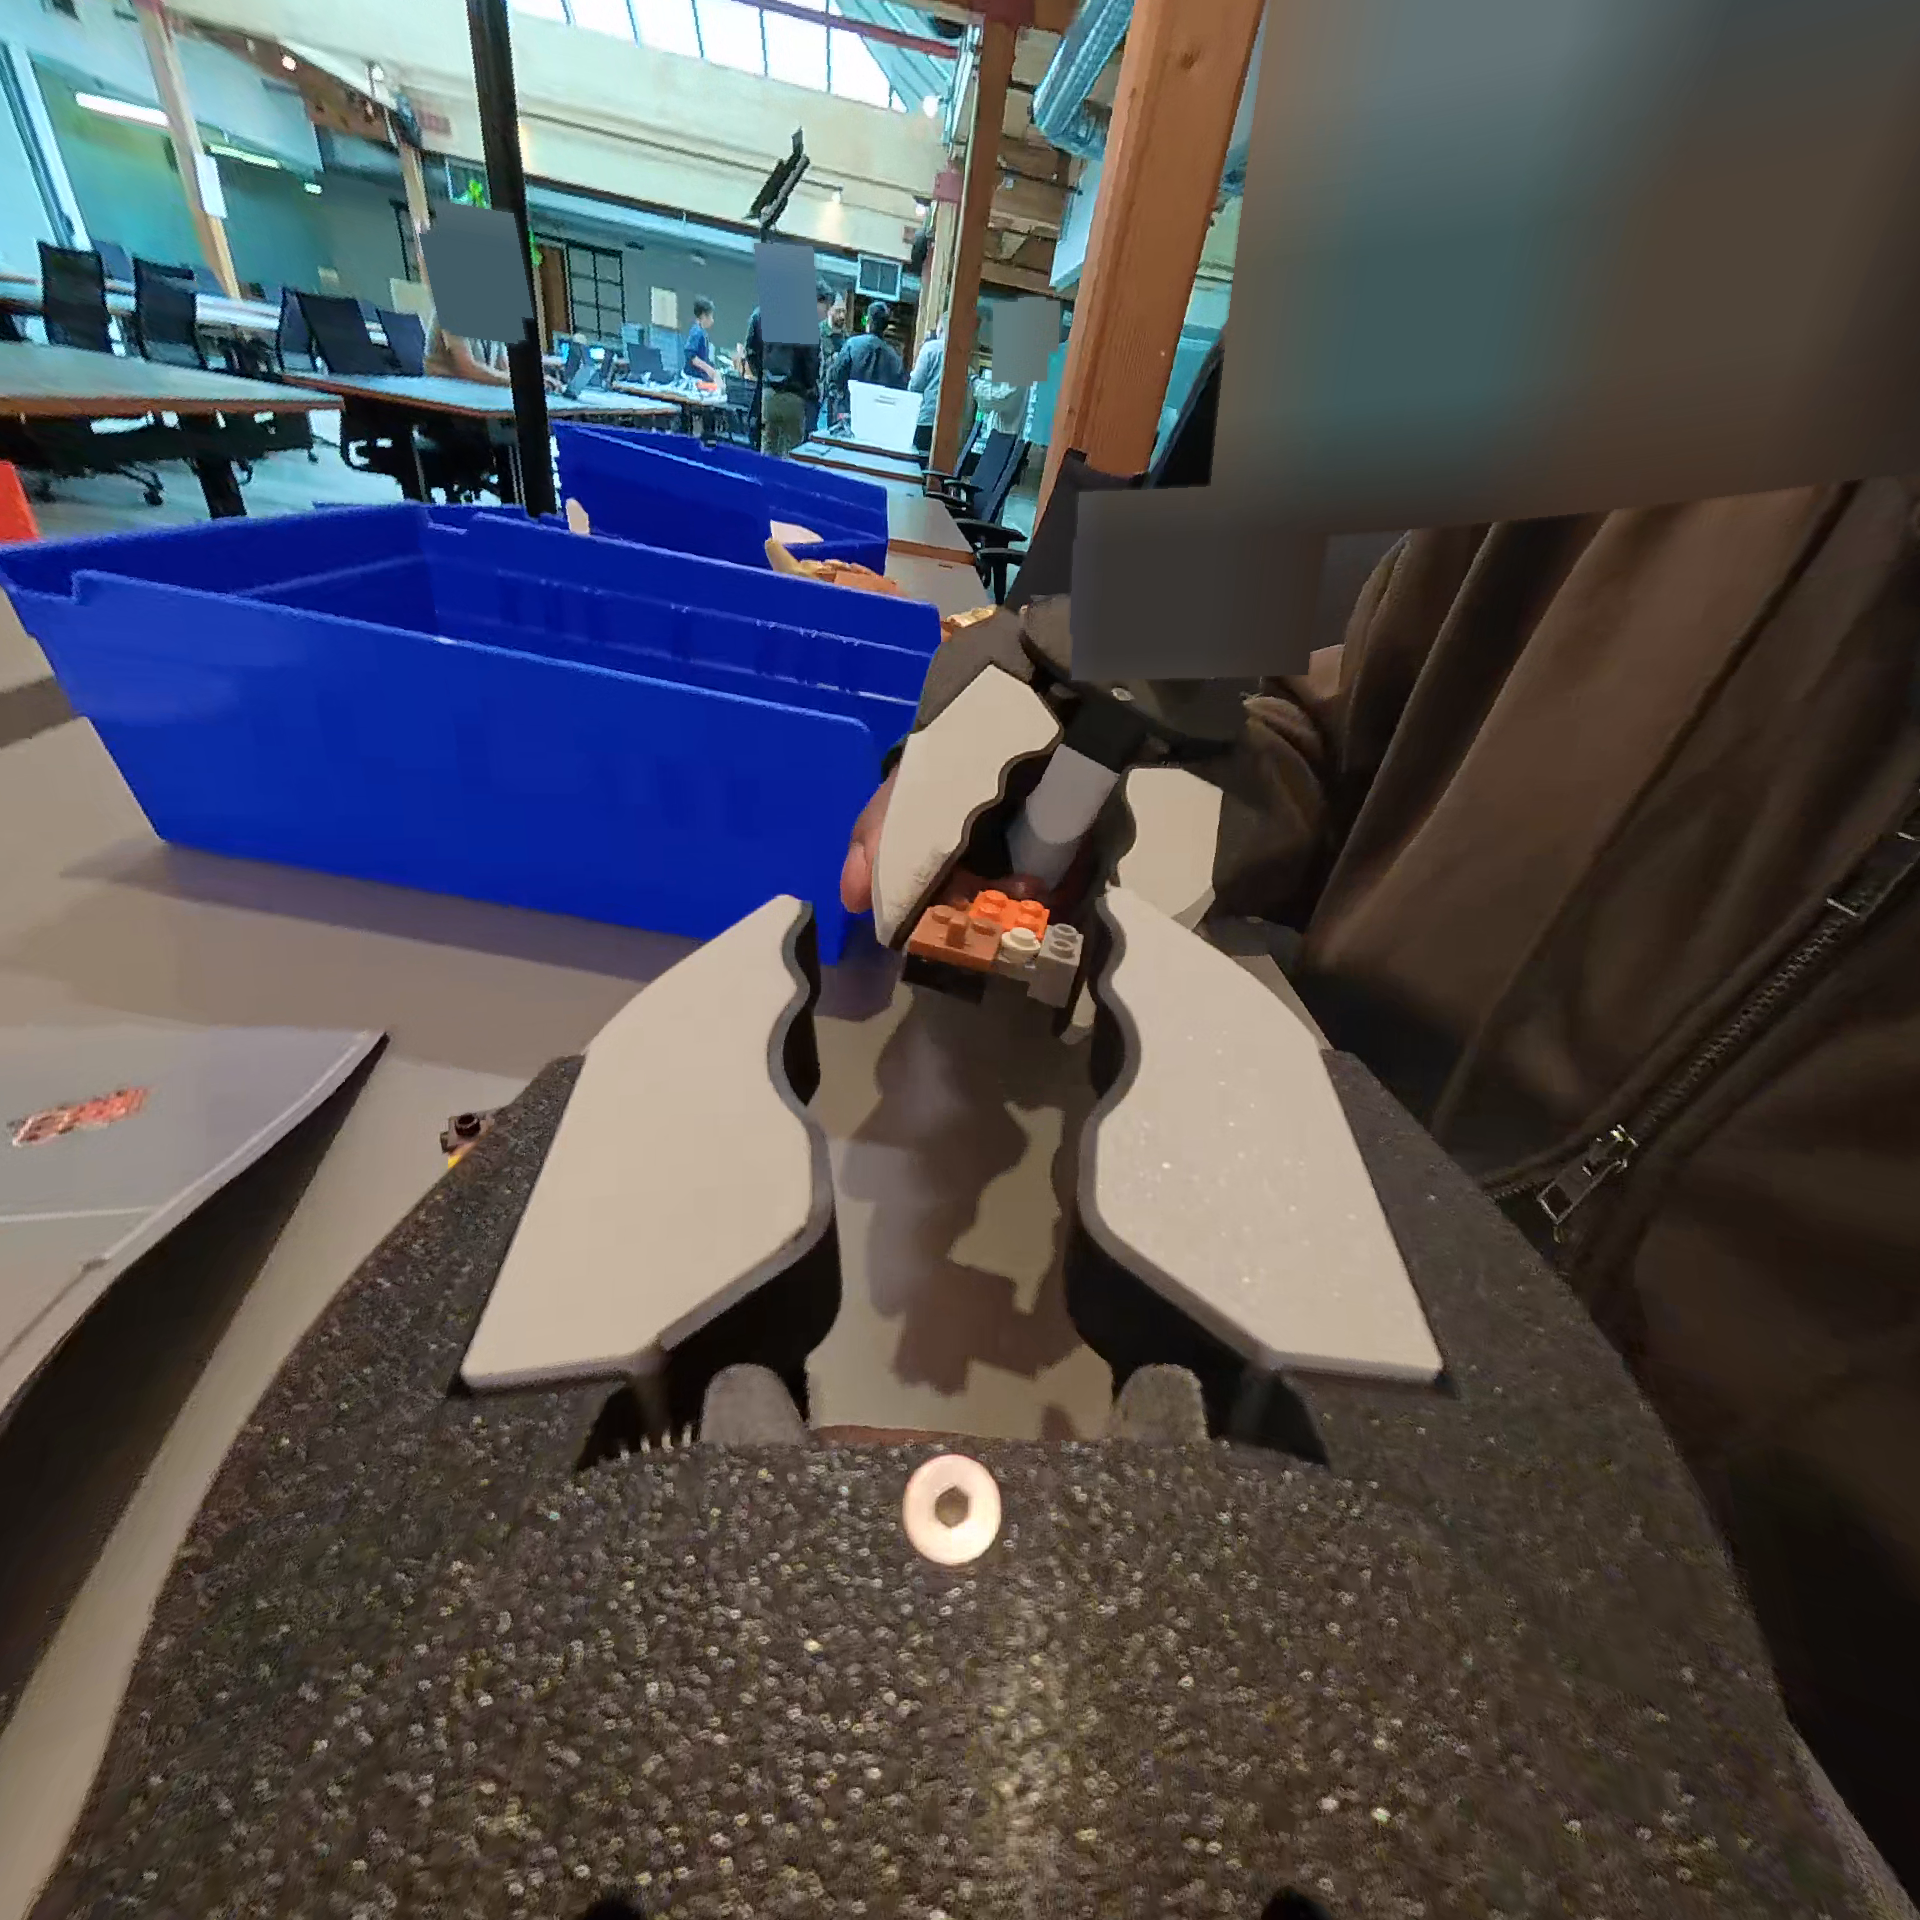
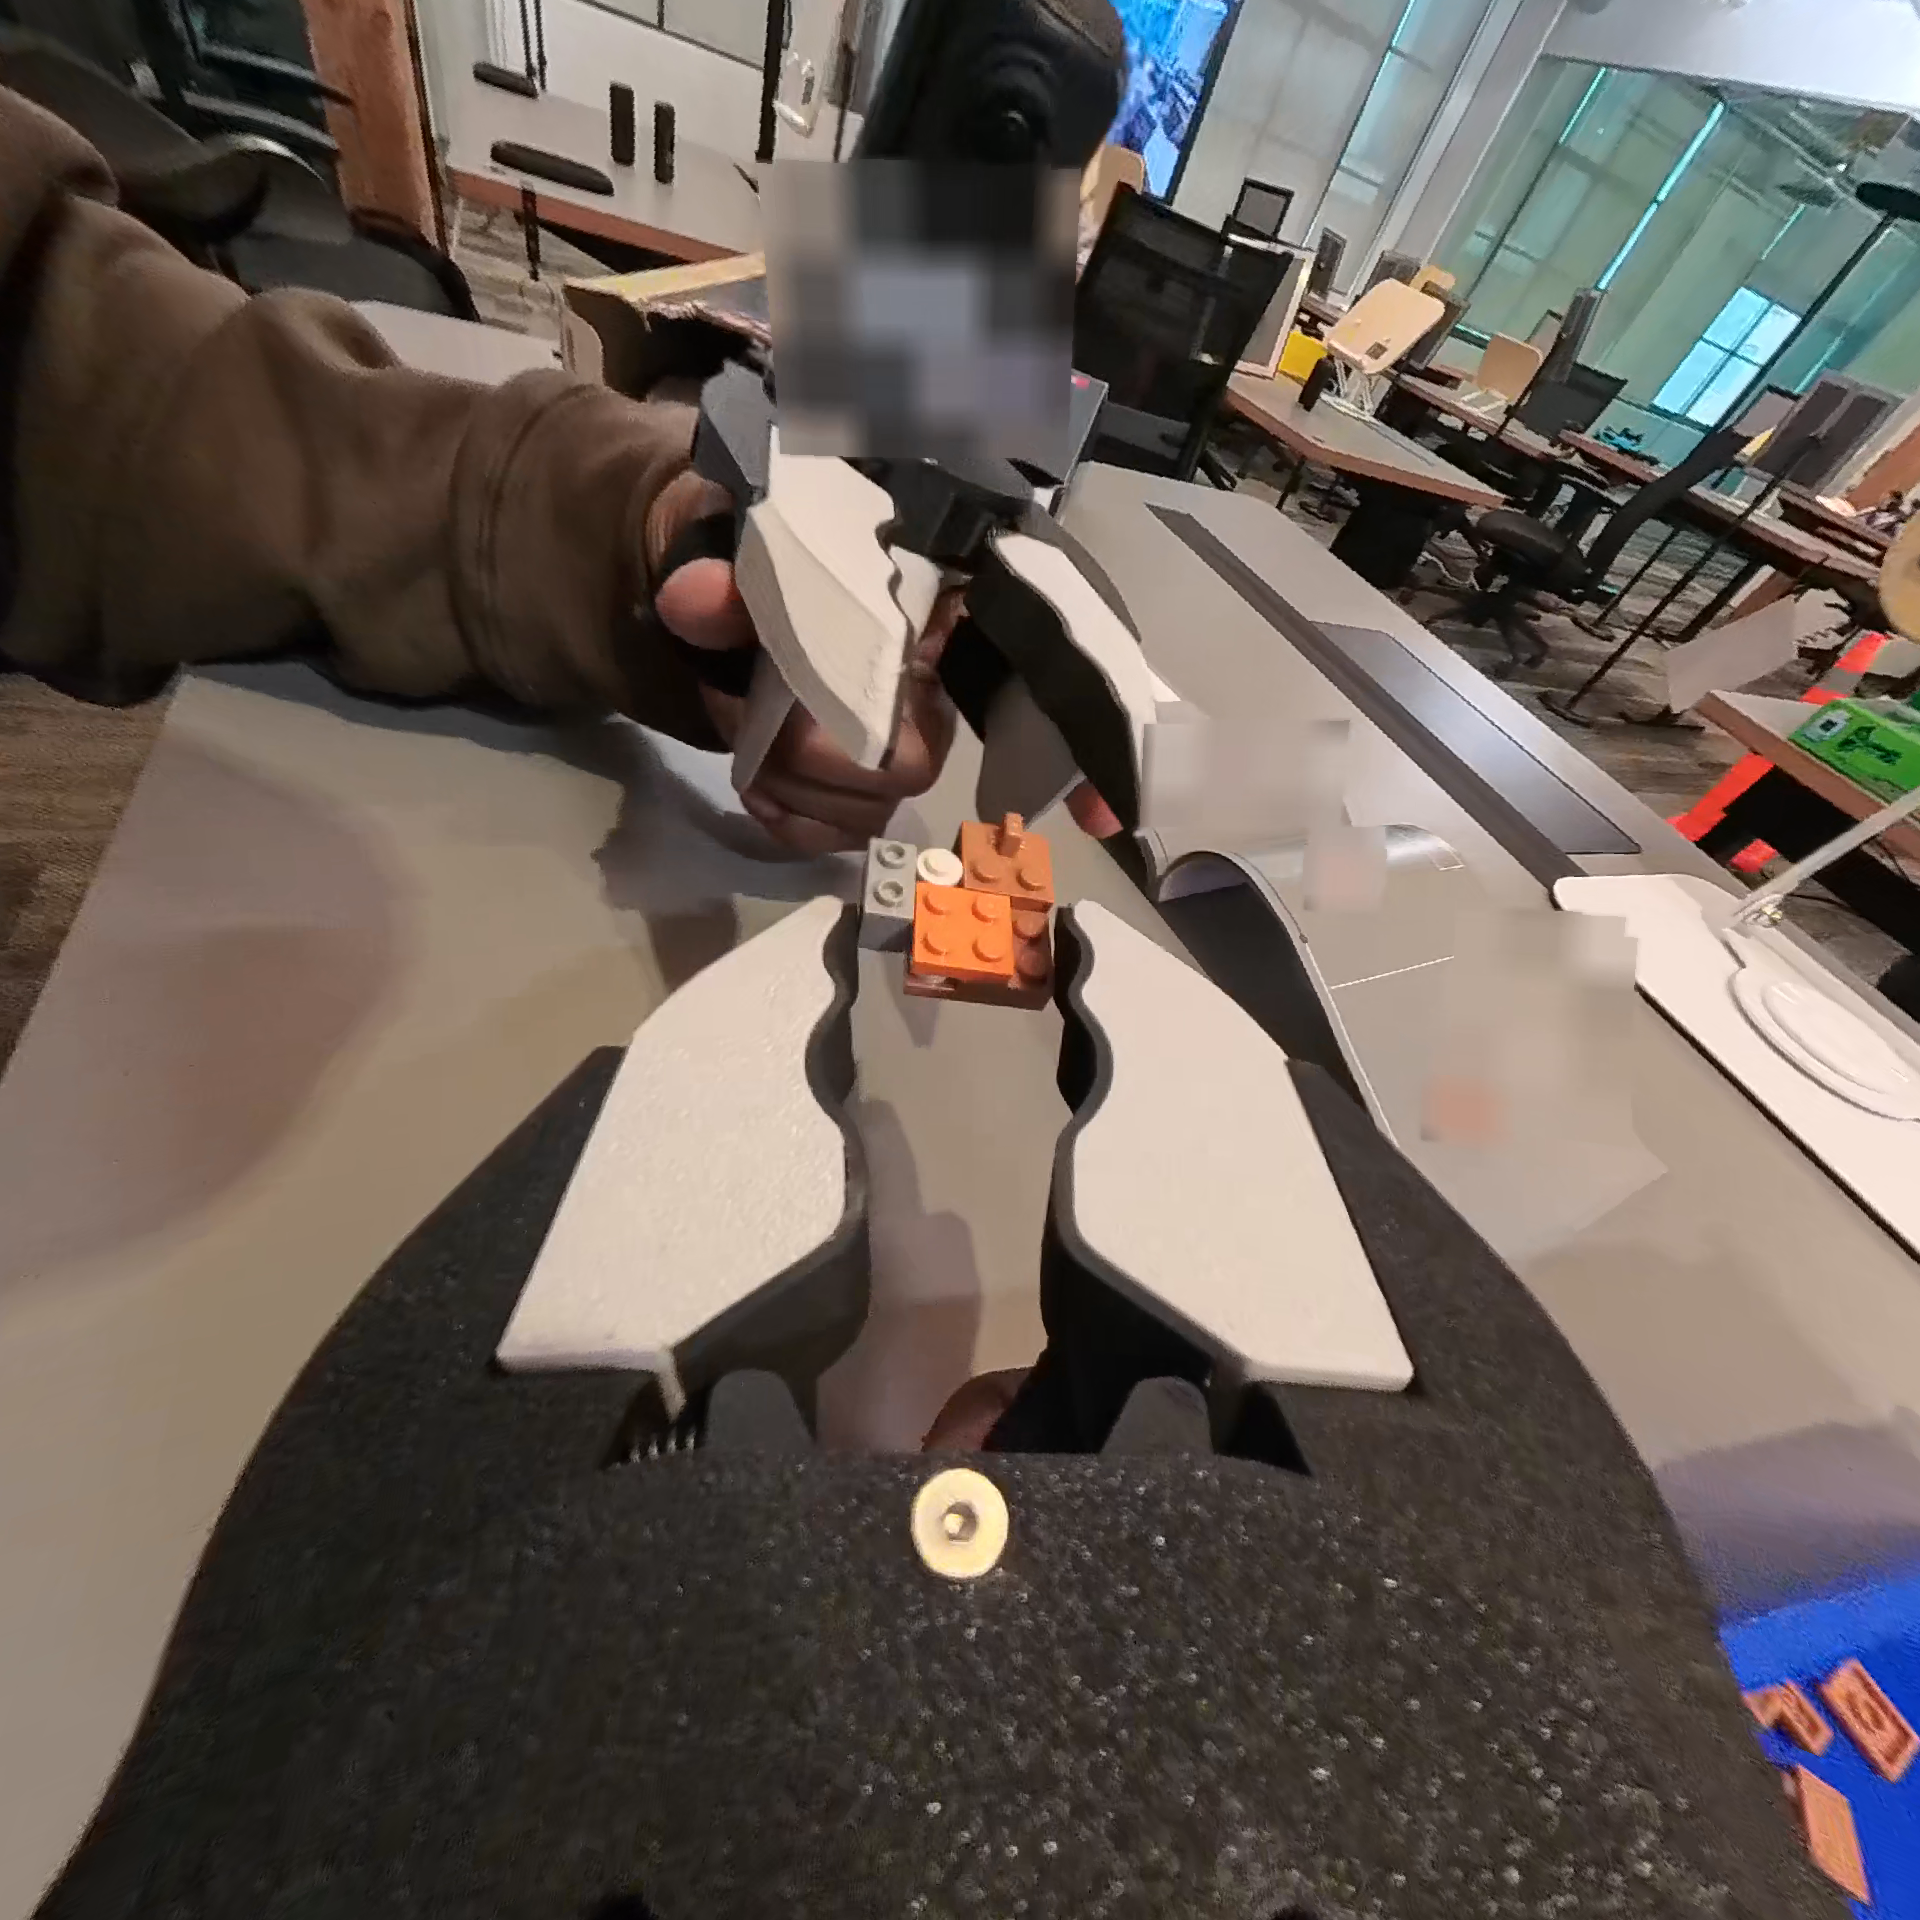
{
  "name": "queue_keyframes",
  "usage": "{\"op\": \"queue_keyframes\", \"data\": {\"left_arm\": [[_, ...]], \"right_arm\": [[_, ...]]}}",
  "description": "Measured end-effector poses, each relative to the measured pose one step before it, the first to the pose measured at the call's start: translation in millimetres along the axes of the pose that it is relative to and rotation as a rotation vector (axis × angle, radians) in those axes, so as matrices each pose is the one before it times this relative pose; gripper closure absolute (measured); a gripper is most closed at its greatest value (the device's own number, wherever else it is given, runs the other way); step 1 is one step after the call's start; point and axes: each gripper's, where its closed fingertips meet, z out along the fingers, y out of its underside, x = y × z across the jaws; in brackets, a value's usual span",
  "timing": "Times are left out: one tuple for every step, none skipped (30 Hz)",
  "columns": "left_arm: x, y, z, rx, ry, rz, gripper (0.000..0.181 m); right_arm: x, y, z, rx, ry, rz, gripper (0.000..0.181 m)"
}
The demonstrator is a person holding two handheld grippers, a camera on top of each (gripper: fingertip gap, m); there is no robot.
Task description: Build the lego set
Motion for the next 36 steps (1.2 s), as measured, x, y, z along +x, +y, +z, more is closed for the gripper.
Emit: {"op": "queue_keyframes", "data": {"left_arm": [[1.42, -0.61, 0.0, 0.0043, 0.0057, 0.0119, 0.133], [1.25, -0.26, 0.16, 0.0017, 0.0034, 0.0133, 0.134], [1.06, 0.08, 0.15, -0.0012, 0.0026, 0.0127, 0.134], [0.9, 0.64, 0.41, -0.0043, 0.0017, 0.0107, 0.136], [0.91, 1.18, 0.56, -0.008, 0.0022, 0.0101, 0.137], [0.62, 1.12, 0.71, -0.0075, -0.0005, 0.012, 0.138], [0.48, 1.35, 0.82, -0.0087, -0.0025, 0.0137, 0.138], [0.81, 1.42, 0.93, -0.0102, -0.0002, 0.0139, 0.138], [1.49, 1.53, 0.91, -0.0098, 0.004, 0.0129, 0.138], [1.55, 1.02, 0.79, -0.0069, 0.005, 0.0108, 0.138], [1.27, 0.84, 0.67, -0.0049, 0.004, 0.0086, 0.138], [1.13, 0.72, 0.75, -0.0042, 0.0035, 0.0067, 0.138], [0.49, 0.77, 0.65, -0.0055, 0.0006, 0.0051, 0.138], [0.1, 1.14, 0.53, -0.0069, -0.0015, 0.0049, 0.138], [-0.13, 1.34, 0.53, -0.0078, -0.0023, 0.0054, 0.138], [-0.4, 0.87, 0.43, -0.0048, -0.0043, 0.0047, 0.138], [-0.3, 0.5, 0.36, -0.0019, -0.0025, 0.0022, 0.138], [-0.05, 0.45, 0.42, -0.0015, -0.0005, -0.0005, 0.139], [-0.34, 0.51, 0.27, -0.0019, -0.0017, -0.0013, 0.141], [0.86, 0.64, 0.22, -0.0037, 0.0064, 0.0023, 0.144], [0.78, 0.77, 0.01, -0.0054, 0.0044, 0.004, 0.146], [-0.24, 0.41, 0.0, -0.0041, -0.0023, 0.0053, 0.146], [-0.31, 0.29, -0.12, -0.0047, -0.0016, 0.0037, 0.146], [0.04, 0.08, -0.15, -0.0038, 0.0004, 0.0017, 0.146], [0.16, 0.41, -0.19, -0.004, 0.0023, -0.0005, 0.146], [-0.03, 0.43, -0.09, -0.0034, 0.002, -0.0046, 0.146], [-0.48, 0.22, -0.2, -0.0008, 0.0005, -0.0071, 0.146], [-0.42, -0.05, -0.1, 0.0029, 0.0001, -0.0071, 0.146], [-1.05, -0.36, -0.12, 0.0055, -0.0031, -0.0075, 0.147], [-1.53, -0.13, -0.29, 0.0044, -0.0056, -0.0082, 0.147], [-1.53, -0.4, -0.55, 0.006, -0.0052, -0.0076, 0.147], [-1.47, -1.09, -1.05, 0.0094, -0.0044, -0.0069, 0.147], [-1.92, -1.5, -1.31, 0.0111, -0.0073, -0.0059, 0.147], [-2.26, -1.77, -1.74, 0.0116, -0.0082, -0.0057, 0.147], [-2.51, -1.56, -1.89, 0.0097, -0.0091, -0.0061, 0.147], [-2.81, -1.1, -1.94, 0.0066, -0.0112, -0.0063, 0.147]], "right_arm": [[-0.56, -0.87, -0.49, 0.0051, -0.0072, 0.006, 0.146], [-0.49, -0.38, -0.25, 0.0024, -0.0055, 0.0047, 0.146], [-0.36, -0.26, -0.22, 0.0017, -0.0041, 0.0023, 0.145], [-0.4, -0.37, -0.08, 0.003, -0.004, 0.0014, 0.145], [-0.91, -0.53, -0.15, 0.0039, -0.0063, 0.0009, 0.145], [-0.89, -0.42, -0.12, 0.0036, -0.0058, 0.0, 0.145], [-0.59, -0.25, -0.01, 0.0017, -0.0032, -0.0011, 0.145], [-0.37, -0.14, 0.04, 0.0005, -0.0016, -0.0021, 0.145], [-0.23, -0.23, 0.0, 0.0012, -0.0003, -0.0021, 0.146], [-0.07, -0.26, -0.01, 0.002, 0.0002, -0.001, 0.145], [0.03, -0.24, -0.14, 0.0018, -0.0006, 0.0004, 0.145], [0.07, -0.37, -0.06, 0.002, -0.0001, 0.0016, 0.145], [0.24, -0.2, -0.19, 0.0019, 0.0007, 0.0022, 0.146], [0.13, -0.28, -0.05, 0.0016, -0.0009, 0.0023, 0.145], [-0.07, -0.22, -0.18, 0.0021, -0.0015, 0.0026, 0.145], [-0.19, -0.13, -0.03, 0.0013, -0.0014, 0.0008, 0.145], [-0.29, -0.03, 0.05, -0.0003, -0.0016, -0.0013, 0.146], [-0.57, 0.26, 0.14, -0.0007, -0.0023, -0.0022, 0.146], [-0.78, 0.5, 0.39, -0.0028, -0.0028, -0.0027, 0.146], [-0.26, 0.72, 0.34, -0.0038, 0.0012, -0.0031, 0.145], [0.36, 0.71, 0.23, -0.004, 0.004, -0.0039, 0.145], [-0.14, 0.62, 0.07, -0.0024, -0.0007, -0.0028, 0.145], [-0.13, 0.16, 0.08, -0.0009, -0.0005, -0.0001, 0.145], [-0.04, 0.19, 0.16, -0.0006, 0.0012, 0.0, 0.145], [-0.12, 0.05, 0.09, -0.0004, 0.0007, -0.0012, 0.145], [-0.18, 0.09, 0.16, -0.0011, 0.0009, -0.0008, 0.145], [0.21, 0.21, 0.15, -0.0013, 0.0026, 0.0012, 0.145], [0.76, 0.08, 0.02, -0.0007, 0.0045, 0.0026, 0.144], [0.99, -0.15, -0.13, 0.0004, 0.005, 0.0044, 0.144], [1.46, -0.31, -0.36, 0.0016, 0.0057, 0.0069, 0.143], [1.67, -0.36, -0.54, 0.0022, 0.0059, 0.0092, 0.143], [1.64, 0.08, -0.37, -0.0006, 0.0048, 0.0105, 0.142], [1.31, 0.42, -0.39, -0.003, 0.0029, 0.0106, 0.142], [0.96, 0.6, -0.13, -0.0039, 0.0018, 0.0098, 0.142], [0.75, 0.99, -0.01, -0.0062, 0.0012, 0.0096, 0.142], [0.8, 1.4, 0.37, -0.0098, 0.0025, 0.011, 0.141]]}}
